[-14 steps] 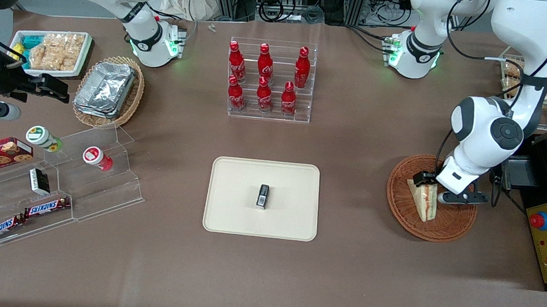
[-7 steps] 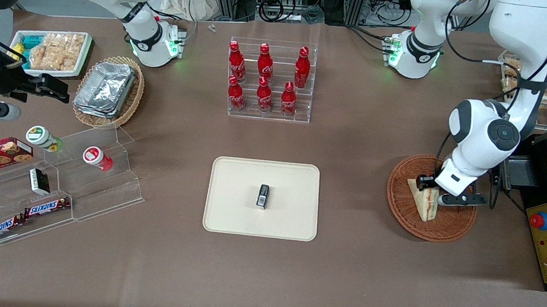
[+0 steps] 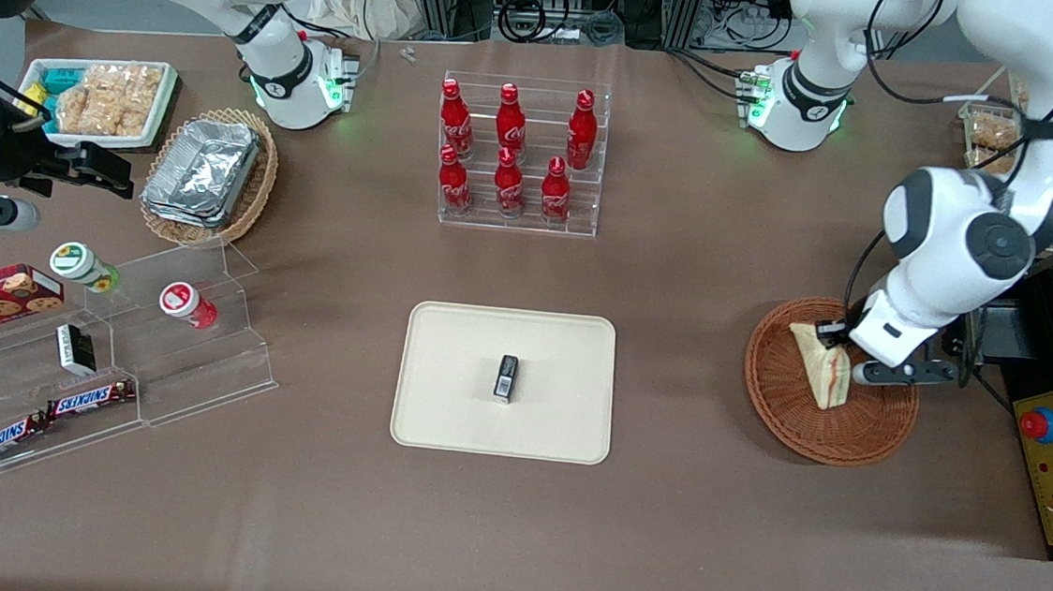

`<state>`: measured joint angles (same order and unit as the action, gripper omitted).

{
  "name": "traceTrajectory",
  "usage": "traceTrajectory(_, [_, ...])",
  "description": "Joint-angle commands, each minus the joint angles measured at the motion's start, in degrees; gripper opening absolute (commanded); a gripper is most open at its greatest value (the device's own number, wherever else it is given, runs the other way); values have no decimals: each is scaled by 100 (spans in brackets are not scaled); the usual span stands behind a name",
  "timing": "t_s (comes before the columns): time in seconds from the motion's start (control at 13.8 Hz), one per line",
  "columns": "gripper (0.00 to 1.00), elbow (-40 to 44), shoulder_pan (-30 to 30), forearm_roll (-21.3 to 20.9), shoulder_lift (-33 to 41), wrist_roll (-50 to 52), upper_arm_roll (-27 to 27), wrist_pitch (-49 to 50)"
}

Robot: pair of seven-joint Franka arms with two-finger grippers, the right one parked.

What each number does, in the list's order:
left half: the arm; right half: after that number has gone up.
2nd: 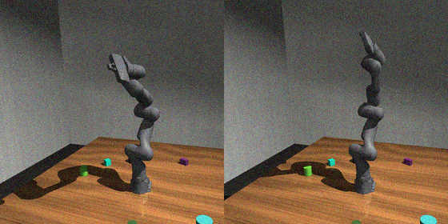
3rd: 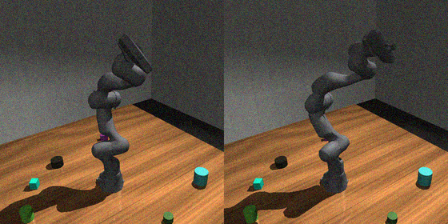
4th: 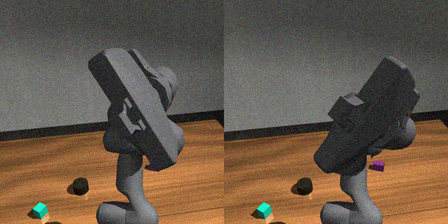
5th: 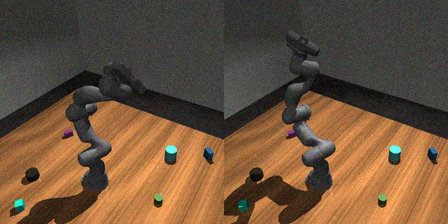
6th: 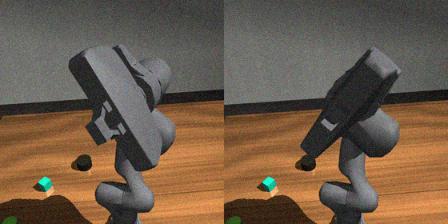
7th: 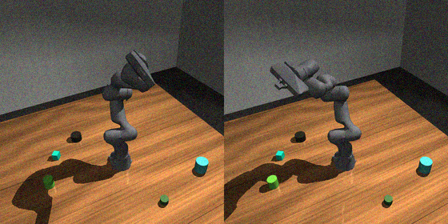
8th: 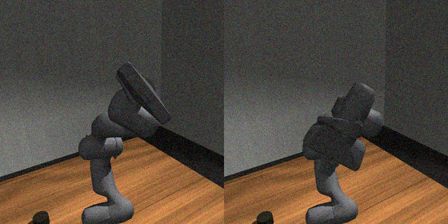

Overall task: Place sandwich from basket to tray
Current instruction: 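Lift the sandwich and carry it with the left gripper toward the white tray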

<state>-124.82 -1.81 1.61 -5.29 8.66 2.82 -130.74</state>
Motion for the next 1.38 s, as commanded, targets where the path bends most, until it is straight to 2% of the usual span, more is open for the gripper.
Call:
traceTrajectory(0.0, [0, 1007, -92, 50, 318, 153, 52, 1912])
traceTrajectory(0.15, [0, 1809, -101, 41, 292, 118, 87, 3050])
traceTrajectory(0.29, [0, 2075, -101, 41, 327, 135, 350, 3387])
traceTrajectory(0.58, [0, 2453, -101, -38, 126, 171, 920, 3502])
traceTrajectory(0.8, [0, 2900, -127, -380, -602, 223, 1658, 3485])
traceTrajectory(0.87, [0, 3137, -258, -616, -892, 424, 1861, 3476])
traceTrajectory(0.94, [0, 3348, -476, -844, -1173, 834, 1889, 3476])
traceTrajectory(1.31, [0, 4103, -1128, -899, -2176, 1935, 1889, 2985])
